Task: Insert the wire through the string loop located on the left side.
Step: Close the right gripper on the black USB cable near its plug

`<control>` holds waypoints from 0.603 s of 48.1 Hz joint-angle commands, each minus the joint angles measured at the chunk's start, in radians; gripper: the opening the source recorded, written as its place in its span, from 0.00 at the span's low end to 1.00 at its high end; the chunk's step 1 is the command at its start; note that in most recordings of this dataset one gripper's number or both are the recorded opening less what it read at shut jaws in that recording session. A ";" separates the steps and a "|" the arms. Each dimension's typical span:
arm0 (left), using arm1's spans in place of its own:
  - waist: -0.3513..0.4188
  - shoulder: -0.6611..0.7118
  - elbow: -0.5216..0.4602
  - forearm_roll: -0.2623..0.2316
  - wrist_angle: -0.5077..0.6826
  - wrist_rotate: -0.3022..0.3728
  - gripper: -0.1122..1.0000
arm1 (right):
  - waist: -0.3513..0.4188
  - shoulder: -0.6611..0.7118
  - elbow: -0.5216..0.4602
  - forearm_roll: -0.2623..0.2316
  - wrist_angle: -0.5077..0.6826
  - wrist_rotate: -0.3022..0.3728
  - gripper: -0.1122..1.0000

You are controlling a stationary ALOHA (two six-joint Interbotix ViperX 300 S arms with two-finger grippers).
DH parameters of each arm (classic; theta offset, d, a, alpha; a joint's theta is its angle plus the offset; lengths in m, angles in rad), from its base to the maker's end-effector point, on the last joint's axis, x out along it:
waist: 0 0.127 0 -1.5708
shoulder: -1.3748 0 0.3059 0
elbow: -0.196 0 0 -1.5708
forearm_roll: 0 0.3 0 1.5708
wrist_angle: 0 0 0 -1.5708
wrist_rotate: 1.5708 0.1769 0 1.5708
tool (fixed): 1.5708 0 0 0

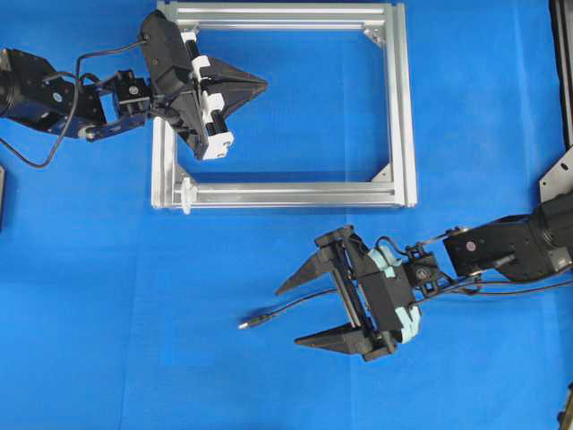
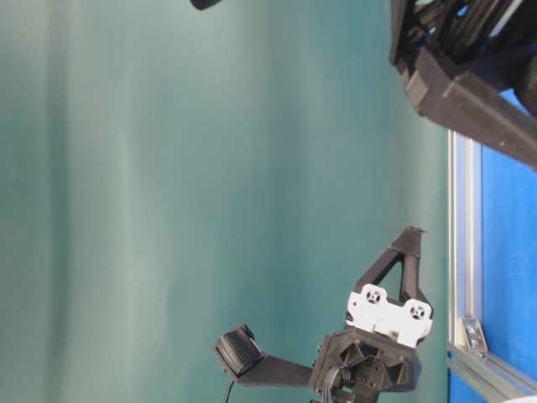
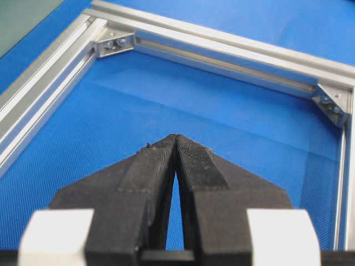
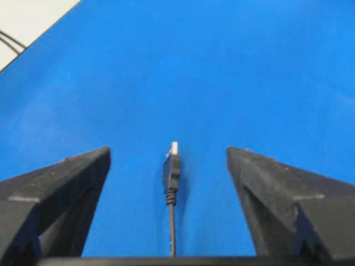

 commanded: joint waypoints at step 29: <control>0.000 -0.031 -0.005 0.003 -0.005 -0.002 0.10 | 0.003 0.207 -0.086 0.040 -0.037 0.086 0.87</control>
